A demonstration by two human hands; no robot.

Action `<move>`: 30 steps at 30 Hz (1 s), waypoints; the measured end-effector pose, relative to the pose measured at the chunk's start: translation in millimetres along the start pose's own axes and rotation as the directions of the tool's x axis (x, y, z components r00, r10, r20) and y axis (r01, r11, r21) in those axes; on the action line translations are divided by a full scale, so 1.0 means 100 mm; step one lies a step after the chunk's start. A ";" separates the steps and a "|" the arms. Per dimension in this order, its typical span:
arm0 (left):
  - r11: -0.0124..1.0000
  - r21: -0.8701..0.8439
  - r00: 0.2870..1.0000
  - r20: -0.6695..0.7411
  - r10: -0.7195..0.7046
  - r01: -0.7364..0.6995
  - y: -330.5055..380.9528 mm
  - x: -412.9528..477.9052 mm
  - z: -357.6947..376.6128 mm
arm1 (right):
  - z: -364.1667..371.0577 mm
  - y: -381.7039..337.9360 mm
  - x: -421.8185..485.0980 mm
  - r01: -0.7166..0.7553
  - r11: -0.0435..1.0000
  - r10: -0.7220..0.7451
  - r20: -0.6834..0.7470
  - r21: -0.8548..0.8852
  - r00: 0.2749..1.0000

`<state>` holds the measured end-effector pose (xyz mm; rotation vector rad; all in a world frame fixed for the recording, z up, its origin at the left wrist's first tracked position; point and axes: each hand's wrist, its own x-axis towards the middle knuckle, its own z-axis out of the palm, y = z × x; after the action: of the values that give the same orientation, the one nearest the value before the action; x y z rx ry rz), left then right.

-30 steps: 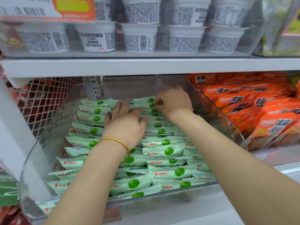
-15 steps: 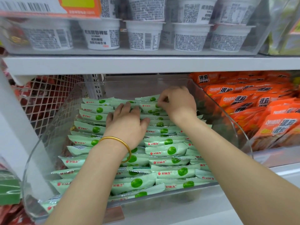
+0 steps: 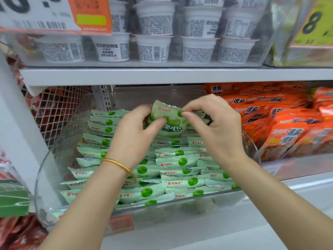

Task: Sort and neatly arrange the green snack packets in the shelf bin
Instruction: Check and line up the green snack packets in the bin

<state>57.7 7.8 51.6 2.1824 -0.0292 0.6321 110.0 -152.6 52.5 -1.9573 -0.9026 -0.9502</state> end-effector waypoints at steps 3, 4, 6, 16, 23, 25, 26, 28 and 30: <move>0.987 -0.161 1.000 -0.021 0.008 -0.011 0.14 -0.17 -0.06 | -0.16 -0.10 -0.07 -0.099 0.973 0.100 0.005 0.206 0.995; 0.974 -0.225 1.000 -0.026 -0.010 0.004 0.18 -0.22 -0.08 | -0.20 -0.13 -0.10 -0.148 0.945 0.147 0.026 0.292 0.989; 0.941 -0.334 0.998 -0.022 -0.067 0.055 0.25 -0.29 -0.12 | -0.24 -0.18 -0.18 -0.230 0.873 0.205 0.105 0.430 0.973; 0.856 -0.460 0.936 0.343 -0.074 0.236 0.19 -0.46 -0.08 | -0.18 -0.19 -0.30 -0.521 0.583 0.447 0.290 0.623 0.846; 0.837 -0.488 0.916 0.400 -0.040 0.249 0.21 -0.42 -0.05 | -0.19 -0.20 -0.26 -0.552 0.453 0.491 0.322 0.700 0.810; 0.843 -0.483 0.915 0.402 -0.027 0.237 0.23 -0.41 -0.03 | -0.19 -0.19 -0.26 -0.552 0.432 0.502 0.318 0.713 0.804; 0.847 -0.479 0.915 0.404 -0.021 0.231 0.24 -0.40 -0.01 | -0.19 -0.19 -0.27 -0.555 0.417 0.510 0.319 0.720 0.798; 0.857 -0.469 0.923 0.385 -0.018 0.212 0.24 -0.40 0.03 | -0.19 -0.18 -0.27 -0.558 0.407 0.527 0.312 0.724 0.790; 0.881 -0.437 0.945 0.325 -0.031 0.179 0.22 -0.41 0.07 | -0.18 -0.15 -0.27 -0.558 0.414 0.546 0.294 0.719 0.784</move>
<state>19.3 -19.0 45.3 1.7785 -0.2047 0.1833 79.5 -168.1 42.7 -1.2990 -0.4523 -0.0650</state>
